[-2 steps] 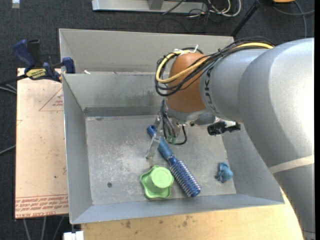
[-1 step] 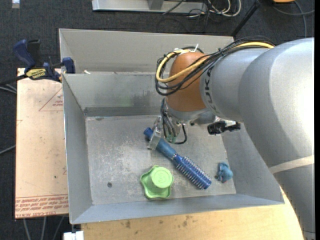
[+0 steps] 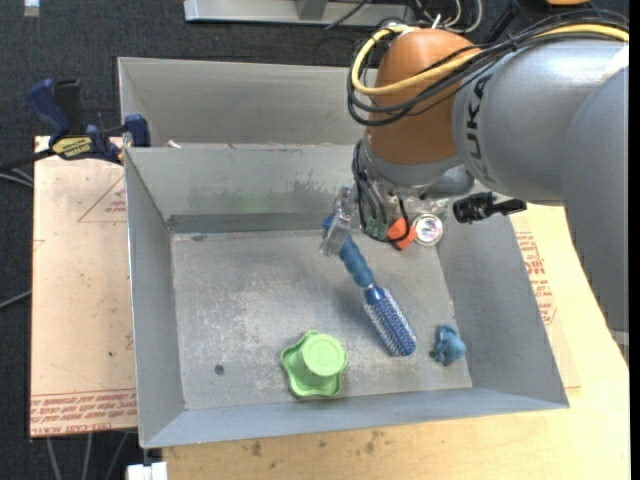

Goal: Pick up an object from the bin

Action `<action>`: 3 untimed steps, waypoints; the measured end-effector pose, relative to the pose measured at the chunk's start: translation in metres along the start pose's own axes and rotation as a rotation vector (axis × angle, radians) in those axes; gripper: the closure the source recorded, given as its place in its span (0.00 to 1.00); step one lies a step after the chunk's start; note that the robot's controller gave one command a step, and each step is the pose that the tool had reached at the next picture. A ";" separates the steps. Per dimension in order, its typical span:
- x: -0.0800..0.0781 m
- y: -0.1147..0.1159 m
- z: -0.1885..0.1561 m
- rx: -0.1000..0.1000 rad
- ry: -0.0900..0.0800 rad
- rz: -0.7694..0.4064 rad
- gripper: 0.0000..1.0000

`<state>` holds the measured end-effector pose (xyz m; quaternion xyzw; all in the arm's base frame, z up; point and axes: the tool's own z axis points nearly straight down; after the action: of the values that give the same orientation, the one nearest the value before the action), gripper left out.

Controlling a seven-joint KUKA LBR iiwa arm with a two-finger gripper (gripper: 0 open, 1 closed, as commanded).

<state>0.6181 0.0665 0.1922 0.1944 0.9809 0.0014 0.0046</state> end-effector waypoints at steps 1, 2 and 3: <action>-0.036 0.006 -0.045 0.000 -0.001 -0.004 1.00; -0.007 0.008 -0.017 0.005 0.010 0.056 1.00; -0.009 0.006 0.056 0.008 0.014 0.119 1.00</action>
Offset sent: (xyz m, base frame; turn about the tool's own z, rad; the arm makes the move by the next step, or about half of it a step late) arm 0.0321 -0.0087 0.0417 -0.0046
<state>0.6288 0.0688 0.1365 0.2524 0.9676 -0.0008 -0.0032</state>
